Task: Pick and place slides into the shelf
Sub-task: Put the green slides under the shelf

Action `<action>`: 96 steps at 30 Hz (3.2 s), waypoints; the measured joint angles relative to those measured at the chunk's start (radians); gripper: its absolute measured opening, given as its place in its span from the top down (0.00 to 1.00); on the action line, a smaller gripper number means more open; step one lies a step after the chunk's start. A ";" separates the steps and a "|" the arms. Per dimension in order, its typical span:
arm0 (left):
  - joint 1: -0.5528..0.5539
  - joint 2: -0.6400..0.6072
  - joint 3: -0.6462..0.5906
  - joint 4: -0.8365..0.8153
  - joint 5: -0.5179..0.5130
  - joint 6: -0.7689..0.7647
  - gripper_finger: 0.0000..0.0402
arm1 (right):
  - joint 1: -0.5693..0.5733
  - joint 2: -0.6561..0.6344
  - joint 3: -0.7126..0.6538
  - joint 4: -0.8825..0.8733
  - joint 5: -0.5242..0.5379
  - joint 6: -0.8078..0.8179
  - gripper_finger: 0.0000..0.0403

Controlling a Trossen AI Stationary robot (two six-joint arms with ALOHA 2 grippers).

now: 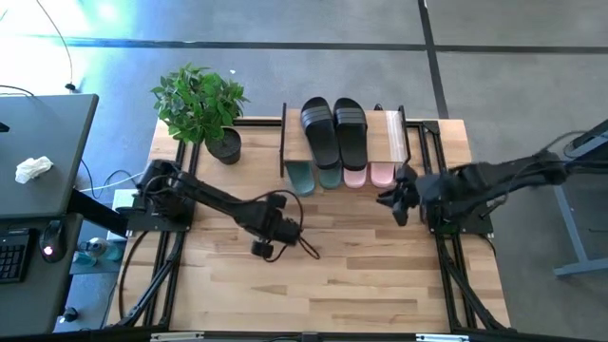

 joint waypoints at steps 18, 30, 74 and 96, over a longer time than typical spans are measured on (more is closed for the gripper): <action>0.178 -0.109 -0.402 0.682 0.080 -0.359 0.99 | 0.181 0.515 -0.313 0.884 0.399 0.091 1.00; 0.289 -0.079 -0.407 0.784 0.042 -0.381 1.00 | 0.181 0.698 -0.273 0.974 0.405 0.146 1.00; 0.337 -0.016 -0.407 0.886 -0.006 0.004 1.00 | -0.014 1.087 -0.048 1.286 0.373 -0.104 1.00; 0.293 -0.035 -0.408 0.864 -0.134 -0.040 1.00 | -0.177 1.110 0.022 1.187 0.319 -0.198 1.00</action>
